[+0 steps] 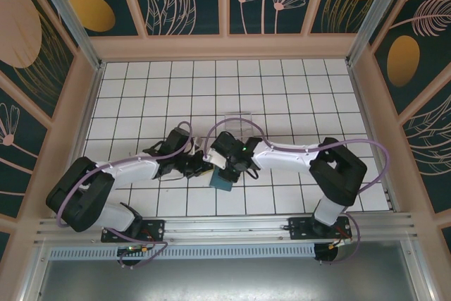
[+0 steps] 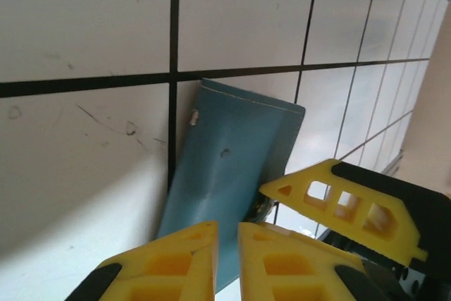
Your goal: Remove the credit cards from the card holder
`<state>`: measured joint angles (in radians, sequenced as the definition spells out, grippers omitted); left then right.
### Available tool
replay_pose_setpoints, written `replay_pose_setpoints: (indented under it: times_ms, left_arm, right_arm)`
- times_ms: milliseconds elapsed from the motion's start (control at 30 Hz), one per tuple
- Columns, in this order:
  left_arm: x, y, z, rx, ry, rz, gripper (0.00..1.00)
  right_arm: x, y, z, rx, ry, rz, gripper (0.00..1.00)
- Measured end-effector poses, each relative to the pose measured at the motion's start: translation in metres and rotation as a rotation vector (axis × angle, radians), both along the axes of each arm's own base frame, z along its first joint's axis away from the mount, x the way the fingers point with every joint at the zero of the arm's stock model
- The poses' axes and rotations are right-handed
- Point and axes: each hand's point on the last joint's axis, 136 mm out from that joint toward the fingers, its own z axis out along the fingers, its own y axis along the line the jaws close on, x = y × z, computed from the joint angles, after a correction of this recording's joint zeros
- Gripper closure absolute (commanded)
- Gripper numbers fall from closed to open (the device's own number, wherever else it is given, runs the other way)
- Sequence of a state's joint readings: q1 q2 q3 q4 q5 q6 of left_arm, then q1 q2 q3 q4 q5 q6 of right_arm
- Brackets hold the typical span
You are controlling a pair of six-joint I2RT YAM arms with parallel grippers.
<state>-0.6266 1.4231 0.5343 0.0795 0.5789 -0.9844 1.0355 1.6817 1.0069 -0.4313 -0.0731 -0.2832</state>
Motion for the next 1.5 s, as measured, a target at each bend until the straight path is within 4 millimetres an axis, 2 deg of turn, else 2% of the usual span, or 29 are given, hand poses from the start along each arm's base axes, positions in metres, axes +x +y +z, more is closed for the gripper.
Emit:
replay_pose_setpoints:
  times_ms: [367,533,633,833,1100,1200,1333,1400,1500]
  left_arm:
    - [-0.003,-0.011,0.001,-0.090,0.027,-0.010,0.84]
    - [-0.010,-0.006,-0.016,-0.071,0.077,0.004,0.84]
    - [-0.010,-0.008,-0.016,-0.081,0.080,0.003,0.84]
    - [-0.010,-0.005,-0.020,-0.062,0.083,0.016,0.84]
    - [-0.010,-0.001,-0.026,-0.032,0.092,0.030,0.84]
    - [-0.010,0.000,-0.027,-0.023,0.094,0.031,0.84]
    - [-0.007,0.003,-0.028,0.017,0.088,0.037,0.84]
    - [-0.005,0.007,-0.029,0.053,0.085,0.046,0.84]
    - [-0.001,0.011,-0.024,0.089,0.066,0.054,0.83]
  right_arm:
    - [-0.004,0.002,-0.001,0.077,-0.003,0.009,0.80]
    - [-0.006,0.010,0.015,0.166,-0.019,0.026,0.81]
    - [-0.007,0.012,0.021,0.205,-0.031,0.033,0.82]
    - [-0.006,0.009,0.022,0.222,-0.040,0.026,0.84]
    - [-0.004,0.007,0.048,0.351,-0.093,-0.012,0.87]
    - [-0.003,0.006,0.052,0.380,-0.097,-0.045,0.80]
    - [0.004,-0.001,0.061,0.397,-0.107,-0.132,0.52]
    - [0.009,-0.007,0.066,0.398,-0.113,-0.206,0.42]
    - [0.015,-0.019,0.072,0.395,-0.113,-0.324,0.38]
